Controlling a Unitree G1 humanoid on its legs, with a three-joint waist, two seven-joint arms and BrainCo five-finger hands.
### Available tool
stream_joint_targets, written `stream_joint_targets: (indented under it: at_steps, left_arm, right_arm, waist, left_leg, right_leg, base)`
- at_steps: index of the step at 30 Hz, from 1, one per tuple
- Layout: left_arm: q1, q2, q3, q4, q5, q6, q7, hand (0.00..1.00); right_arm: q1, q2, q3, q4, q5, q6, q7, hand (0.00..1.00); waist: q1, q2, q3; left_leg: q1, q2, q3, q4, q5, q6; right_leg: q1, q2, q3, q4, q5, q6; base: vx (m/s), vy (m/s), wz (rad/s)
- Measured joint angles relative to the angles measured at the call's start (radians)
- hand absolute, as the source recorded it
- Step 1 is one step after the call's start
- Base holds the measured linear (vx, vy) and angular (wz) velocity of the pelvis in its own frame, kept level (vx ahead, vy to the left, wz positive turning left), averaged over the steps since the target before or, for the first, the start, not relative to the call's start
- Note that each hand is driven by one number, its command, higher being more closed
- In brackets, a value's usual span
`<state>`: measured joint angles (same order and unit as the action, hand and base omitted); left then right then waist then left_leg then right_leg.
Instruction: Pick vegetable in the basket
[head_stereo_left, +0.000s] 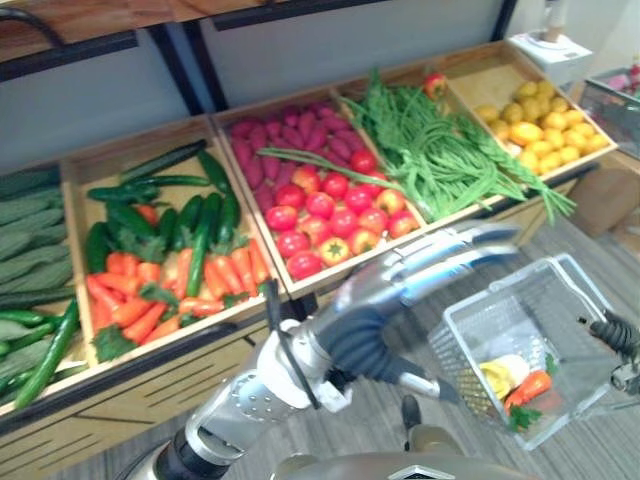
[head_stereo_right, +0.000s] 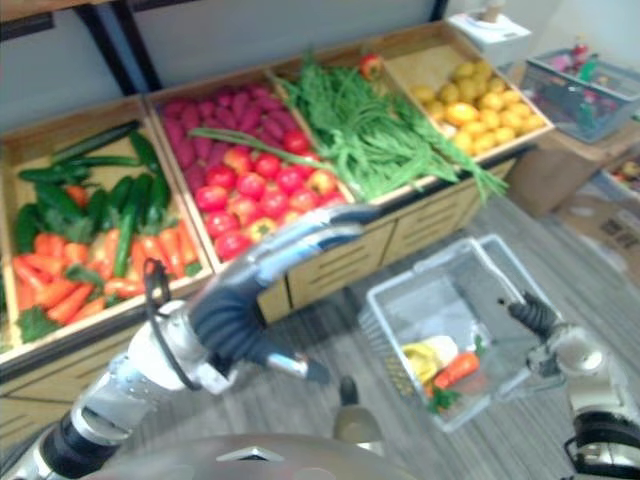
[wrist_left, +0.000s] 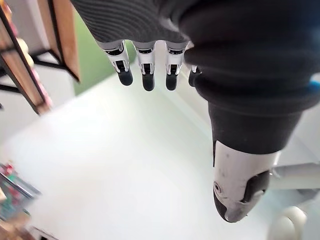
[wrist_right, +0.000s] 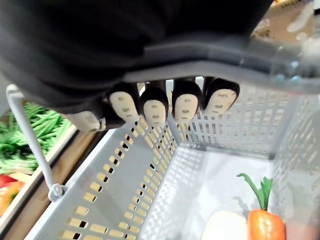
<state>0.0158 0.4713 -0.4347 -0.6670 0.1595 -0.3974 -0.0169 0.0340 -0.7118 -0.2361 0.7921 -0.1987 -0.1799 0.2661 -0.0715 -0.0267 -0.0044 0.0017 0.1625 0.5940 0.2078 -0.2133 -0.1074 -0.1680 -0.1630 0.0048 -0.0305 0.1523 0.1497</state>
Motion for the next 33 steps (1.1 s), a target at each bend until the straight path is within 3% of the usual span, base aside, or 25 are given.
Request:
stream_joint_targets:
  at_steps: [2,8,10,14,17,21,25,29,30,33]
  left_arm:
    - [0.049,-0.012,0.108,-0.004,0.002,0.004,0.016,0.00]
    - [0.168,-0.104,0.408,0.024,0.011,0.031,0.069,0.00]
    - [0.213,-0.149,0.522,0.093,0.014,0.063,0.093,0.00]
    - [0.257,-0.220,0.619,0.236,0.032,0.123,0.109,0.00]
    - [0.267,-0.285,0.703,0.403,0.101,0.165,0.118,0.00]
    - [0.263,-0.320,0.863,0.718,0.194,0.236,0.172,0.00]
    - [0.262,-0.358,0.995,0.948,0.206,0.281,0.222,0.00]
    - [0.241,-0.379,1.141,1.289,0.114,0.316,0.278,0.00]
    - [0.233,-0.390,1.193,1.397,0.046,0.324,0.285,0.00]
    - [0.230,-0.410,1.227,1.591,-0.026,0.354,0.283,0.00]
  right_arm:
    - [0.011,0.074,-0.081,0.067,-0.011,0.011,-0.044,1.00]
    - [0.041,0.204,-0.310,0.196,-0.038,0.046,-0.139,1.00]
    - [0.053,0.260,-0.396,0.249,-0.038,0.059,-0.177,1.00]
    - [0.057,0.326,-0.476,0.313,-0.034,0.083,-0.208,1.00]
    - [0.075,0.383,-0.512,0.326,-0.019,0.086,-0.234,1.00]
    - [0.088,0.452,-0.513,0.317,0.006,0.087,-0.241,1.00]
    - [0.090,0.500,-0.501,0.293,0.032,0.087,-0.257,1.00]
    - [0.091,0.542,-0.489,0.274,0.052,0.087,-0.278,1.00]
    - [0.088,0.548,-0.478,0.275,0.058,0.087,-0.283,1.00]
    - [0.080,0.560,-0.464,0.280,0.083,0.086,-0.290,1.00]
  waist:
    - [0.010,0.000,0.000]
    - [0.035,-0.011,-0.002]
    - [0.049,-0.019,-0.003]
    - [0.056,-0.027,-0.005]
    - [0.063,-0.023,-0.011]
    - [0.051,-0.035,-0.022]
    - [0.051,-0.035,-0.034]
    - [0.050,-0.032,-0.041]
    - [0.050,-0.031,-0.043]
    - [0.049,-0.033,-0.044]
  left_leg:
    - [-0.020,-0.013,-0.052,0.000,0.013,0.019]
    - [-0.071,-0.047,-0.163,-0.018,0.035,0.032]
    - [-0.090,-0.064,-0.204,-0.047,0.062,0.045]
    - [-0.102,-0.079,-0.258,-0.071,0.090,0.048]
    - [-0.101,-0.081,-0.293,-0.098,0.108,0.046]
    - [-0.098,-0.084,-0.335,-0.145,0.137,0.036]
    - [-0.083,-0.084,-0.339,-0.179,0.155,0.032]
    - [-0.044,-0.088,-0.348,-0.221,0.174,0.029]
    - [-0.032,-0.090,-0.346,-0.234,0.177,0.029]
    - [-0.028,-0.094,-0.345,-0.247,0.181,0.028]
  right_leg:
    - [0.011,-0.019,-0.047,-0.003,-0.002,-0.001]
    - [0.033,-0.059,-0.156,-0.005,-0.022,-0.007]
    - [0.035,-0.072,-0.198,-0.004,-0.020,-0.003]
    - [0.043,-0.076,-0.232,-0.004,-0.020,-0.004]
    - [0.056,-0.074,-0.264,-0.004,-0.027,-0.015]
    - [0.068,-0.071,-0.305,-0.004,-0.053,-0.055]
    - [0.071,-0.067,-0.318,-0.006,-0.060,-0.063]
    - [0.105,-0.064,-0.331,-0.024,-0.063,-0.059]
    - [0.108,-0.063,-0.331,-0.028,-0.065,-0.056]
    - [0.110,-0.063,-0.331,-0.039,-0.063,-0.052]
  base:
    - [-0.02,0.006,0.67]
    - [-0.01,0.009,0.62]
    - [0.03,0.008,0.58]
    - [0.04,0.006,0.49]
    - [0.02,-0.018,0.30]
    - [-0.01,-0.030,0.28]
    - [-0.01,-0.019,0.08]
    - [0.02,-0.008,0.07]
    - [0.00,0.000,0.00]
    - [0.01,0.000,0.00]
